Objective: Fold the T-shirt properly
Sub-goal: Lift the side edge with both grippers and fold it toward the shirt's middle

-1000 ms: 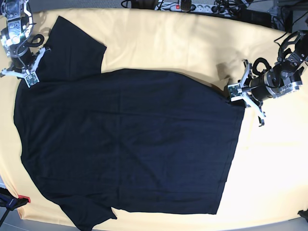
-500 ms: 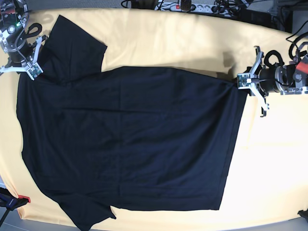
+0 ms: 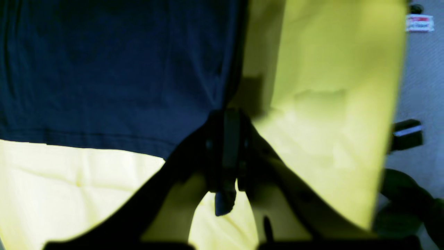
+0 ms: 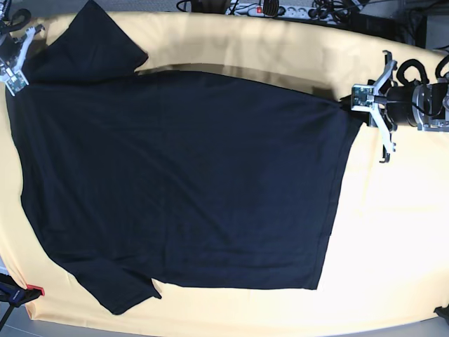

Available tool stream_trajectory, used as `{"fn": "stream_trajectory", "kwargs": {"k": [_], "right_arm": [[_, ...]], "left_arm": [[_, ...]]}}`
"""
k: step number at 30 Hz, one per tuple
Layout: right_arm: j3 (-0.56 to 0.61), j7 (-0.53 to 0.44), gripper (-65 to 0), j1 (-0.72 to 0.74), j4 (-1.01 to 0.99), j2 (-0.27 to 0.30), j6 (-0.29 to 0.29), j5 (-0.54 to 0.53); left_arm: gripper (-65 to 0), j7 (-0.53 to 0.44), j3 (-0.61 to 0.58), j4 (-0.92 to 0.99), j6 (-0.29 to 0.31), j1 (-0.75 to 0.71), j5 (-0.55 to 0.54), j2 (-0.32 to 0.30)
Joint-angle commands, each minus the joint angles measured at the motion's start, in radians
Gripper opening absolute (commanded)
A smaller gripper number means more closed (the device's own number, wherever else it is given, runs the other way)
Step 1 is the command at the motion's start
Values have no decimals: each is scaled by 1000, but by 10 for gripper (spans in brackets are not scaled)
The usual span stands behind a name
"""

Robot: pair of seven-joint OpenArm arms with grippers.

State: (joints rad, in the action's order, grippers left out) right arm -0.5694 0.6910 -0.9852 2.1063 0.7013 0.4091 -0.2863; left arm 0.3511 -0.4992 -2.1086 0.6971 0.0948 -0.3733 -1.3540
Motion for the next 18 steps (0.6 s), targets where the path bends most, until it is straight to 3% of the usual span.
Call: {"fn": "stream_trajectory", "kwargs": {"k": [1, 10, 18], "right_arm": [[-28, 6, -650, -26, 12, 16, 1, -6], [-55, 10, -650, -156, 13, 13, 26, -31], [-55, 31, -650, -248, 39, 13, 21, -31]], "left_arm": [[-650, 20, 9, -23, 1, 13, -34, -36], [-650, 372, 9, -183, 1, 13, -336, -123], [-650, 478, 9, -243, 1, -24, -399, -164]]}}
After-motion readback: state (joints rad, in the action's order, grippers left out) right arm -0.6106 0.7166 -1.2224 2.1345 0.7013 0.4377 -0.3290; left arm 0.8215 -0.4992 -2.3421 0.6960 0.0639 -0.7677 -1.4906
